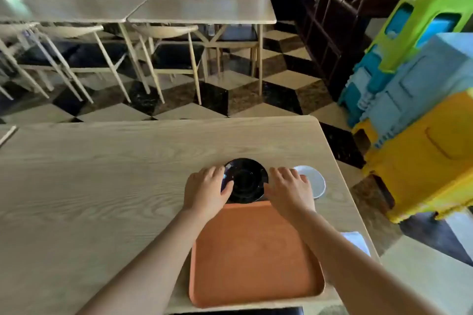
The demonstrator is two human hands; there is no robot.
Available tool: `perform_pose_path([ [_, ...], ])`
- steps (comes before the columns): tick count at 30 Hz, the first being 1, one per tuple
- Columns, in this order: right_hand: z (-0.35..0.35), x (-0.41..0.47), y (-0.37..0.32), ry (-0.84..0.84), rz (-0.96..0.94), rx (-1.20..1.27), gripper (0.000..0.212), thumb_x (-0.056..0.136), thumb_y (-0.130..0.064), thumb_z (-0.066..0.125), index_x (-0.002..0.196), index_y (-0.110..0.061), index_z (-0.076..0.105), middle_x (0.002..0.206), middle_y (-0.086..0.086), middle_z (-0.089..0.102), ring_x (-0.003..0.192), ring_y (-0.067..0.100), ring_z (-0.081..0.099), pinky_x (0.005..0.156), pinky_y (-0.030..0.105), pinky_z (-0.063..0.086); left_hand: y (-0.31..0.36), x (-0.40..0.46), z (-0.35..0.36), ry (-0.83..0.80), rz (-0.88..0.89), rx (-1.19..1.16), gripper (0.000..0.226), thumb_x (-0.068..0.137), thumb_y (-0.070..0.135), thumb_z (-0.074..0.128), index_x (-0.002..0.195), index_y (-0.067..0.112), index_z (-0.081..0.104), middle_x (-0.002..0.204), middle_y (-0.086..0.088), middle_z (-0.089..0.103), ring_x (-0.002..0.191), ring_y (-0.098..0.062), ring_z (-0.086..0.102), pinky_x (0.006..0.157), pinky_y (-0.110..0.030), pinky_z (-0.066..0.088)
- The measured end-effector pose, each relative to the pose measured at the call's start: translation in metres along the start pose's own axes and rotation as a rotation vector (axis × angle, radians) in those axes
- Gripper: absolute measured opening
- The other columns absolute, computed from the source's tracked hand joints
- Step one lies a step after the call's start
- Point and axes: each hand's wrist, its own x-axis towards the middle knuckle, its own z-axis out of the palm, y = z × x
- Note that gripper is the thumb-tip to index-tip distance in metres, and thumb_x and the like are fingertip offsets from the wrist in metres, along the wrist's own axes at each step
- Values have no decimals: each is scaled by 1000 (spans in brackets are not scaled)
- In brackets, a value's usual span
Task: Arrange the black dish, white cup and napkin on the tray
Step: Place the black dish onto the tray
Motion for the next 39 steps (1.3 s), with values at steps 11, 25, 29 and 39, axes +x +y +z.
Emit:
perform_pose_path([
  [11,74,77,20,-59,-55,-37,33,86,-33,50,111,-12,49,110,8,61,104,30,52,85,39,39,-31,41,88,-132,-81,111,43,87,40,50,119,12,48,104,-6,65,97,-27,59,77,-38,44],
  [25,98,104,17,-240,-39,-98,24,83,-14,58,104,-4,50,104,12,64,97,31,58,83,35,39,-32,51,114,-209,-185,-185,27,86,18,55,109,5,50,105,-13,59,98,-32,57,73,-42,47],
  [29,94,102,14,-207,-8,11,19,80,-5,57,98,-2,50,99,17,64,91,35,58,71,34,34,-35,52,115,-203,-251,-401,18,82,5,58,99,-1,55,102,-18,61,98,-33,56,84,-44,46],
  [39,76,71,-8,-28,38,516,34,77,1,50,106,-11,62,96,12,69,79,32,59,62,30,40,-59,-3,81,-22,-589,-1117,50,82,-9,51,121,22,59,88,9,64,68,-6,70,57,-22,58],
])
